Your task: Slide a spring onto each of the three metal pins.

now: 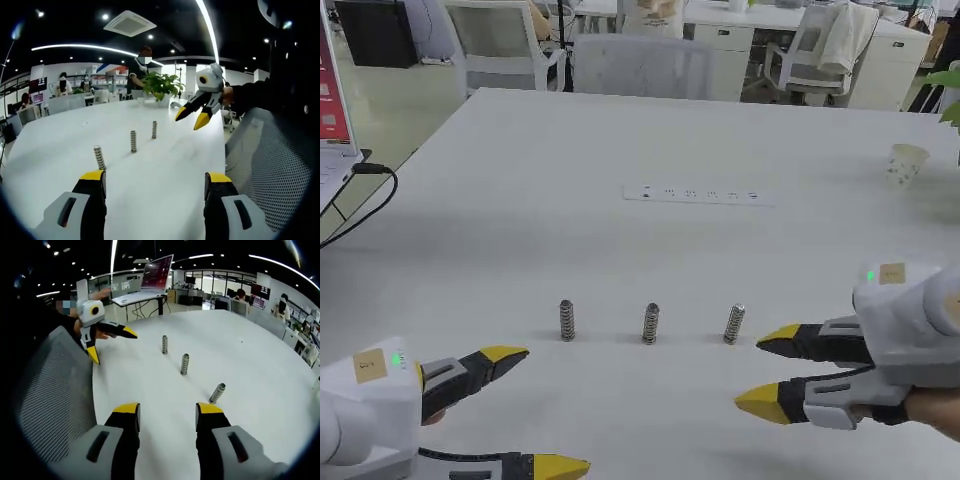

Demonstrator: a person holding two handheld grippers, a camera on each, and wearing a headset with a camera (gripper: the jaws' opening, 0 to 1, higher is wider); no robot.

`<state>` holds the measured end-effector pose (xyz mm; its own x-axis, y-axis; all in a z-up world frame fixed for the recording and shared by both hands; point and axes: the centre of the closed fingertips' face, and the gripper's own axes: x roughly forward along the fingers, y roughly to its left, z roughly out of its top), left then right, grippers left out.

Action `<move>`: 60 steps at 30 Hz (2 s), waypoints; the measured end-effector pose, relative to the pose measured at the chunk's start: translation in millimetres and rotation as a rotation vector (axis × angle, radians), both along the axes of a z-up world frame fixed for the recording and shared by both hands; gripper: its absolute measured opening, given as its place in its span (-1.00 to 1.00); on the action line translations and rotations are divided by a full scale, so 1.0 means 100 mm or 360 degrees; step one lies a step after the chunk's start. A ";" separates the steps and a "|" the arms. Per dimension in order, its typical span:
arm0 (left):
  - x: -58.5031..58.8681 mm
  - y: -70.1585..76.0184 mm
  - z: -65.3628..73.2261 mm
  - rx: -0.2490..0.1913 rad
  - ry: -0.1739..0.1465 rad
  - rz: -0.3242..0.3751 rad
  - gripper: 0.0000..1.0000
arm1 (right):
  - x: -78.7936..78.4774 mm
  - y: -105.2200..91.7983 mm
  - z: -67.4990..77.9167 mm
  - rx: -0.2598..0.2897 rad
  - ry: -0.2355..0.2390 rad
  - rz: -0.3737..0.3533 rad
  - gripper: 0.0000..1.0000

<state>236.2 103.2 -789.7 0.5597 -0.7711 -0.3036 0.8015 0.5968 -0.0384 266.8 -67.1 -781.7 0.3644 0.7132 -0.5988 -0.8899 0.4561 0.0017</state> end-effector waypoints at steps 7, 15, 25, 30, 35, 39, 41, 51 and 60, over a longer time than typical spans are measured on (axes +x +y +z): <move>0.00 -0.02 0.00 -0.0006 0.0006 0.0002 0.55 | 0.01 -0.18 -0.01 0.0049 -0.0041 -0.0076 0.01; 0.00 -0.04 0.01 -0.0016 0.0014 0.0014 0.56 | 0.00 -0.25 -0.04 0.0123 -0.0080 -0.0100 0.15; 0.00 -0.01 0.00 -0.0028 0.0030 0.0036 0.57 | -0.04 -0.35 -0.10 0.0191 -0.0103 -0.0172 0.37; -0.01 -0.01 -0.01 -0.0033 0.0035 0.0038 0.58 | -0.03 -0.34 -0.08 0.0227 -0.0130 -0.0209 0.51; -0.02 -0.01 -0.01 -0.0038 0.0036 0.0044 0.58 | -0.04 -0.32 -0.11 0.0251 -0.0128 -0.0240 0.64; -0.01 0.00 -0.03 -0.0041 0.0039 0.0049 0.59 | -0.03 -0.32 -0.12 0.0240 -0.0141 -0.0244 0.71; -0.01 0.01 -0.03 -0.0043 0.0041 0.0054 0.59 | -0.01 -0.33 -0.11 0.0252 -0.0147 -0.0257 0.73; 0.01 0.04 -0.04 -0.0052 0.0038 0.0070 0.60 | -0.02 -0.33 -0.12 0.0256 -0.0131 -0.0272 0.76; 0.02 0.06 -0.05 -0.0051 0.0049 0.0088 0.62 | -0.02 -0.33 -0.12 0.0261 -0.0123 -0.0289 0.76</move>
<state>238.5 109.5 -794.8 0.5926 -0.7487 -0.2972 0.7652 0.6384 -0.0825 265.2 -100.5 -794.1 0.5356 0.7172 -0.4458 -0.7939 0.6076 0.0238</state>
